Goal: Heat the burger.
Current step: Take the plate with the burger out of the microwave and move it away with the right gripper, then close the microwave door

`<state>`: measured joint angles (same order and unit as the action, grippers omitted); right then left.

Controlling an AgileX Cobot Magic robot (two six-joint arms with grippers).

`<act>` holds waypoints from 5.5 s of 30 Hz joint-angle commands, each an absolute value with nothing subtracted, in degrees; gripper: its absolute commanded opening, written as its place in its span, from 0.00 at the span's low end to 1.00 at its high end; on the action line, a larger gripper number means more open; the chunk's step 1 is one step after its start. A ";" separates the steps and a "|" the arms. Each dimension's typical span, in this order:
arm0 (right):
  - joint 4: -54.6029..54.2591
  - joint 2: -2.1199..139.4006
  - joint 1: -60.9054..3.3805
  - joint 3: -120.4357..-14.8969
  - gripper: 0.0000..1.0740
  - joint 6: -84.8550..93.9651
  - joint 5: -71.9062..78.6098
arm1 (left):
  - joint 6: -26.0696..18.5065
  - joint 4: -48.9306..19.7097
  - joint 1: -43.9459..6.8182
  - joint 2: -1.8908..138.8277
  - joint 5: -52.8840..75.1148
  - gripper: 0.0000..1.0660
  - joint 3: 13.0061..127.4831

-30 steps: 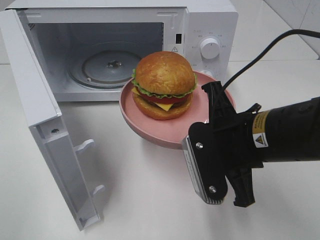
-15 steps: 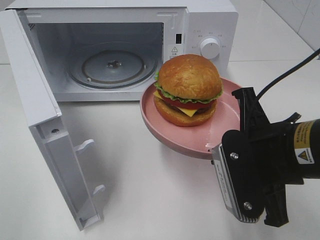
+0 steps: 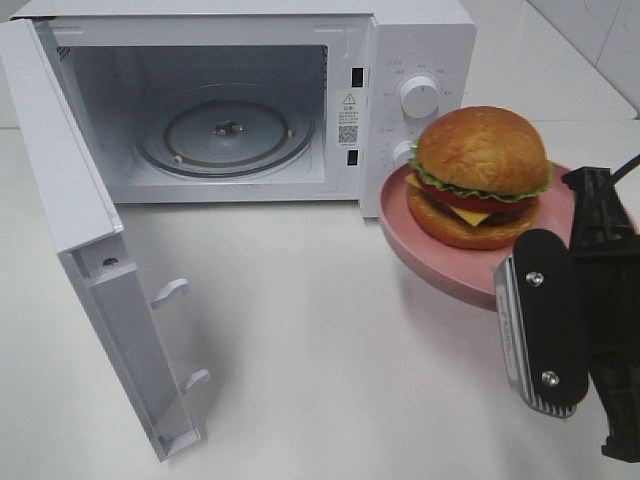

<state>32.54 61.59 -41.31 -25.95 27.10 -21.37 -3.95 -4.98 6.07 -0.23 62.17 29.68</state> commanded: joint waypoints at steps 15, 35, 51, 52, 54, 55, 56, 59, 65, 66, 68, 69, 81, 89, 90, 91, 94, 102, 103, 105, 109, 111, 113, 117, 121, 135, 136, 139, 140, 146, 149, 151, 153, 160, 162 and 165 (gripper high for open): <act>49.73 60.05 -40.97 -26.41 0.00 -4.64 -38.73 | -3.61 -4.93 6.30 -1.26 61.25 0.92 29.56; 54.09 71.68 -40.97 -26.76 0.00 -41.42 -46.07 | -3.61 -4.93 6.30 -1.26 61.25 0.92 29.56; 57.64 88.98 -40.97 -31.74 0.00 -64.74 -47.27 | -3.61 -4.93 6.30 -1.26 61.25 0.92 29.56; 58.04 90.30 -40.97 -31.97 0.00 -65.20 -47.10 | -3.61 -4.93 6.30 -1.26 61.25 0.92 29.56; 58.56 92.65 -40.79 -32.72 0.00 -66.00 -46.87 | -3.61 -4.93 6.30 -1.26 61.25 0.92 29.56; 58.73 93.91 -40.79 -33.17 0.00 -66.23 -46.81 | -3.61 -4.93 6.30 -1.26 61.25 0.92 29.56; 58.73 93.91 -40.79 -33.17 0.00 -66.23 -46.81 | -3.61 -4.93 6.30 -1.26 61.25 0.92 29.56; 60.62 97.98 -40.79 -34.84 0.00 -68.01 -46.35 | -3.61 -4.93 6.30 -1.26 61.25 0.92 29.56; 62.40 103.08 -38.22 -36.73 0.03 -72.82 -44.40 | -3.61 -4.93 6.30 -1.26 61.25 0.92 29.56; 62.40 103.08 -38.22 -36.73 0.03 -72.82 -44.40 | -3.61 -4.93 6.30 -1.26 61.25 0.92 29.56; 62.85 105.37 -36.78 -37.18 0.07 -73.28 -42.74 | -3.61 -4.93 6.30 -1.26 61.25 0.92 29.56; 62.85 105.37 -36.78 -37.18 0.07 -73.28 -42.74 | -3.61 -4.93 6.30 -1.26 61.25 0.92 29.56; 60.45 105.25 -36.96 -37.18 0.38 -71.45 -39.42 | -3.61 -4.93 6.30 -1.26 61.25 0.92 29.56; 52.83 93.05 -36.96 -37.18 0.45 -64.34 -38.16 | -3.61 -4.93 6.30 -1.26 61.25 0.92 29.56; 52.83 93.05 -36.96 -37.18 0.45 -64.34 -38.16 | -3.61 -4.93 6.30 -1.26 61.25 0.92 29.56; 51.68 91.50 -36.96 -37.18 0.45 -62.62 -37.76 | -3.61 -4.93 6.30 -1.26 61.25 0.92 29.56; 45.78 84.00 -36.96 -37.18 0.47 -53.74 -35.70 | -3.61 -4.93 6.30 -1.26 61.25 0.92 29.56; 27.44 68.07 -36.96 -37.18 0.64 -31.91 -34.89 | -3.61 -4.93 6.30 -1.26 61.25 0.92 29.56; 27.44 68.07 -36.96 -37.18 0.64 -31.91 -34.89 | -3.61 -4.93 6.30 -1.26 61.25 0.92 29.56; 21.14 62.34 -36.96 -37.18 0.68 -25.95 -35.52 | -3.61 -4.93 6.30 -1.26 61.25 0.92 29.56; 15.41 56.95 -36.96 -37.18 0.71 -21.31 -38.16 | -3.61 -4.93 6.30 -1.26 61.25 0.92 29.56; 13.01 53.51 -36.96 -37.18 0.71 -19.14 -40.79 | -3.61 -4.93 6.30 -1.26 61.25 0.92 29.56; 11.75 50.76 -36.96 -37.18 0.71 -17.93 -43.66 | -3.61 -4.93 6.30 -1.26 61.25 0.92 29.56; 10.49 44.98 -36.96 -37.18 0.71 -17.59 -49.33 | -3.61 -4.93 6.30 -1.26 61.25 0.92 29.56; 10.14 37.70 -36.96 -37.18 0.71 -17.82 -53.34 | -3.61 -4.93 6.30 -1.26 61.25 0.92 29.56; 13.06 22.29 -36.38 -34.43 0.71 -17.82 -58.10 | -3.61 -4.93 6.30 -1.26 61.25 0.92 29.56; 13.06 22.29 -36.38 -34.43 0.71 -17.82 -58.10 | -3.61 -4.93 6.30 -1.26 61.25 0.92 29.56; 13.01 18.85 -31.74 -31.40 0.71 -17.70 -58.04 | -3.61 -4.93 6.30 -1.26 61.25 0.92 29.56; 13.01 17.99 -30.25 -30.71 0.71 -17.70 -57.98 | -3.61 -4.93 6.30 -1.26 61.25 0.92 29.56; 12.72 13.06 -21.60 -29.11 0.71 -16.33 -57.18 | -3.61 -4.93 6.30 -1.26 61.25 0.92 29.56; 12.66 12.43 -20.28 -29.11 0.71 -15.64 -57.18 | -3.61 -4.93 6.30 -1.26 61.25 0.92 29.56; 12.66 10.14 -16.84 -29.05 0.71 -14.50 -57.07 | -3.61 -4.93 6.30 -1.26 61.25 0.92 29.56; 12.66 8.54 -14.67 -29.05 0.71 -14.32 -56.89 | -3.61 -4.93 6.30 -1.26 61.25 0.92 29.56; 12.43 0.69 -8.02 -28.19 0.71 -13.24 -55.58 | -3.61 -4.93 6.30 -1.26 61.25 0.92 29.56; 12.20 -1.89 -5.50 -28.07 0.71 -12.15 -55.46 | -3.61 -4.93 6.30 -1.26 61.25 0.92 29.56; 11.29 -1.83 -4.07 -28.02 0.71 -10.77 -55.35 | -3.55 -4.93 6.30 -1.26 61.25 0.92 29.56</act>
<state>12.20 -0.29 -5.27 -28.30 -12.78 -55.92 -3.95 -4.98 6.07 -0.23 62.17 29.68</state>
